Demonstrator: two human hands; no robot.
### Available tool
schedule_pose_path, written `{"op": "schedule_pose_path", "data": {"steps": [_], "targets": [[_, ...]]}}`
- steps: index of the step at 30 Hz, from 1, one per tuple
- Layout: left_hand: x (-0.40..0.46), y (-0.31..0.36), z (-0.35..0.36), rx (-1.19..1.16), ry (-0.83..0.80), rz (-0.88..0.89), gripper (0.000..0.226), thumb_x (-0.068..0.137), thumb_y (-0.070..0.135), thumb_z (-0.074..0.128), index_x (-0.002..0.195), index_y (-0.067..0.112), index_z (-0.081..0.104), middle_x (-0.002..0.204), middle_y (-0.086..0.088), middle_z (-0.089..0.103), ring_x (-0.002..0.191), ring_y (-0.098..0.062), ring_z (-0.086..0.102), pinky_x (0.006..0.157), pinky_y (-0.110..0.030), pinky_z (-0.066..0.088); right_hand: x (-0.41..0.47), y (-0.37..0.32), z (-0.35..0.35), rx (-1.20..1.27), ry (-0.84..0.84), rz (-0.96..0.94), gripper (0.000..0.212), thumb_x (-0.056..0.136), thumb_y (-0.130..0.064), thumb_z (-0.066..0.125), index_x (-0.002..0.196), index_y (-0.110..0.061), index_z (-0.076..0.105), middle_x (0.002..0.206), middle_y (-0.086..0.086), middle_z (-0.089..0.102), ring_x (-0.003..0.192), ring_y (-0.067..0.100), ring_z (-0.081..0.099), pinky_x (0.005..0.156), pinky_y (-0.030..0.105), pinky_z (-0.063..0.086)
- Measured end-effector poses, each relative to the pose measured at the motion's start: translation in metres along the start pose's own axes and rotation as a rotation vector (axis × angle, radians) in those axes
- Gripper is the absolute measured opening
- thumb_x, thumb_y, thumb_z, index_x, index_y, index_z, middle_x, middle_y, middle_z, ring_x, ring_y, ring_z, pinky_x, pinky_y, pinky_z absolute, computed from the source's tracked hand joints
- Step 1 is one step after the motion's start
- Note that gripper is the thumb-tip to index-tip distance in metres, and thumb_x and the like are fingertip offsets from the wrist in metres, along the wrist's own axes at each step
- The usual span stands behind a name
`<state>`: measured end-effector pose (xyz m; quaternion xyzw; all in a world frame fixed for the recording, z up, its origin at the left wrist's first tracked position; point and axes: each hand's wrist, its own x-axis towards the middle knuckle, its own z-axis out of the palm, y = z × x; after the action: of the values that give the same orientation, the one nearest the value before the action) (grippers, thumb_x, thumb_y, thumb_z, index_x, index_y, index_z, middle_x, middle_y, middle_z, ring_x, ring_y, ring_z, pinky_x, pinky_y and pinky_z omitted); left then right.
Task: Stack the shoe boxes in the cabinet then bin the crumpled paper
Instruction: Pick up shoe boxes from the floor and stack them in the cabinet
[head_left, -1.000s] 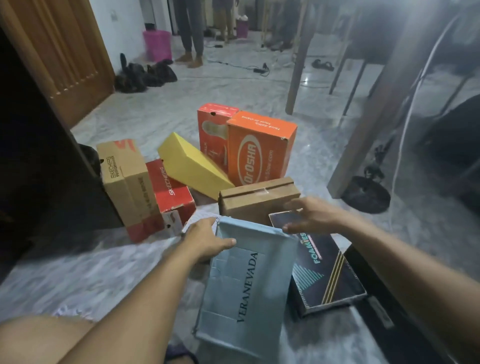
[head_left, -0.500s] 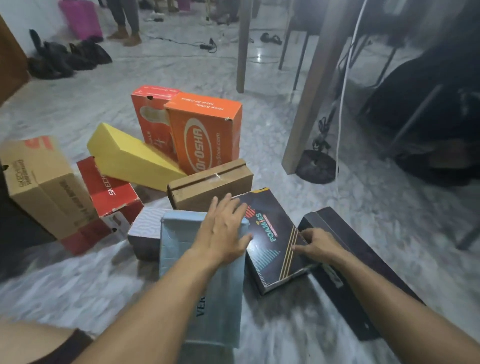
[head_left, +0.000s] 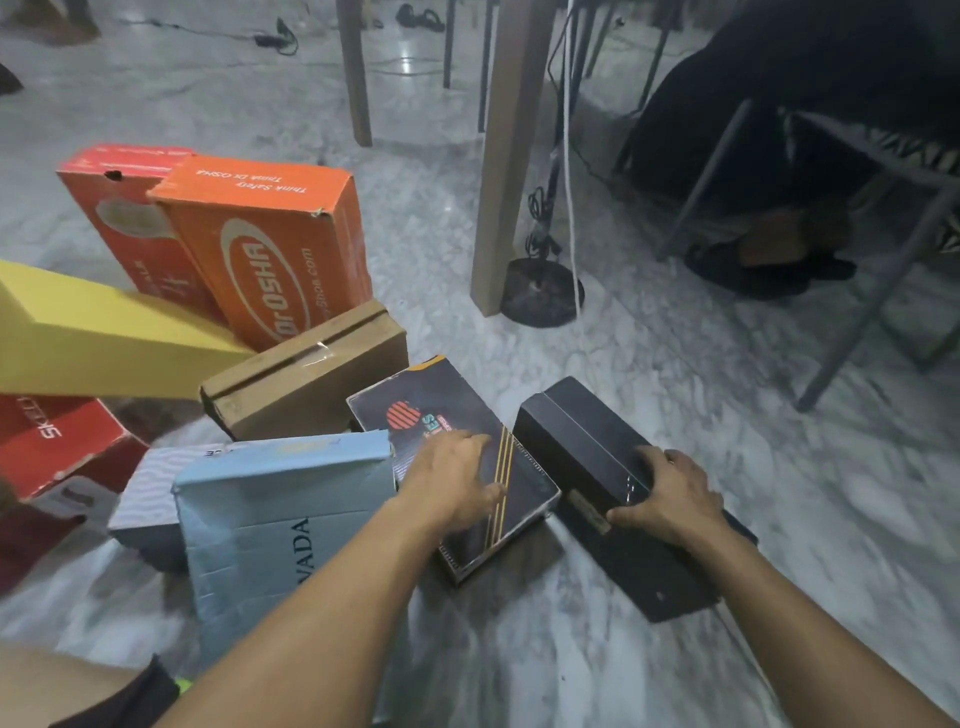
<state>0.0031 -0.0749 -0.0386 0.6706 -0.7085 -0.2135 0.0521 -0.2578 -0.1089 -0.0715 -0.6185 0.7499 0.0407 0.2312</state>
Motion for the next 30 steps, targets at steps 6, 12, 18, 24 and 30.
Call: {"op": "schedule_pose_path", "data": {"steps": [6, 12, 18, 24, 30], "targets": [[0.014, 0.012, 0.007, -0.217, -0.036, -0.124, 0.062, 0.084, 0.04, 0.065, 0.139, 0.017, 0.047, 0.142, -0.007, 0.051, 0.131, -0.027, 0.046, 0.101, -0.035, 0.04, 0.003, 0.018, 0.0, -0.045, -0.06, -0.017, 0.108, 0.048, -0.049, 0.081, 0.141, -0.05, 0.026, 0.142, 0.003, 0.039, 0.127, 0.029, 0.041, 0.101, 0.052, 0.036], [0.023, 0.012, 0.003, -0.376, -0.01, -0.153, 0.057, 0.084, 0.033, 0.069, 0.135, 0.015, 0.052, 0.139, -0.008, 0.055, 0.128, -0.027, 0.049, 0.101, -0.033, 0.04, -0.01, 0.016, -0.015, 0.019, 0.028, -0.018, 0.1, 0.047, -0.051, 0.076, 0.138, -0.052, 0.032, 0.134, -0.001, 0.047, 0.12, 0.027, 0.045, 0.097, 0.05, 0.04], [0.038, 0.0, -0.015, -0.682, 0.064, -0.232, 0.075, 0.08, 0.03, 0.075, 0.144, 0.01, 0.041, 0.148, -0.007, 0.046, 0.134, -0.025, 0.044, 0.11, -0.04, 0.038, -0.035, 0.004, -0.063, 0.088, 0.123, -0.101, 0.097, 0.047, -0.053, 0.077, 0.134, -0.055, 0.034, 0.131, -0.003, 0.05, 0.12, 0.026, 0.047, 0.097, 0.051, 0.043], [0.048, -0.003, -0.038, -0.795, 0.16, -0.193, 0.071, 0.083, 0.026, 0.073, 0.144, 0.013, 0.04, 0.138, 0.001, 0.05, 0.123, -0.019, 0.051, 0.101, -0.03, 0.041, -0.042, -0.022, -0.09, 0.328, 0.065, -0.276, 0.092, 0.052, -0.039, 0.088, 0.133, -0.048, 0.046, 0.123, -0.018, 0.053, 0.112, 0.009, 0.054, 0.095, 0.037, 0.048], [0.047, -0.022, -0.052, -0.81, 0.222, -0.24, 0.042, 0.084, 0.02, 0.071, 0.122, 0.015, 0.054, 0.108, 0.002, 0.061, 0.094, -0.017, 0.062, 0.082, -0.029, 0.051, -0.017, -0.05, -0.068, 0.448, -0.095, -0.369, 0.086, 0.05, -0.038, 0.09, 0.128, -0.048, 0.053, 0.128, -0.016, 0.055, 0.121, 0.006, 0.052, 0.097, 0.03, 0.046]]}}
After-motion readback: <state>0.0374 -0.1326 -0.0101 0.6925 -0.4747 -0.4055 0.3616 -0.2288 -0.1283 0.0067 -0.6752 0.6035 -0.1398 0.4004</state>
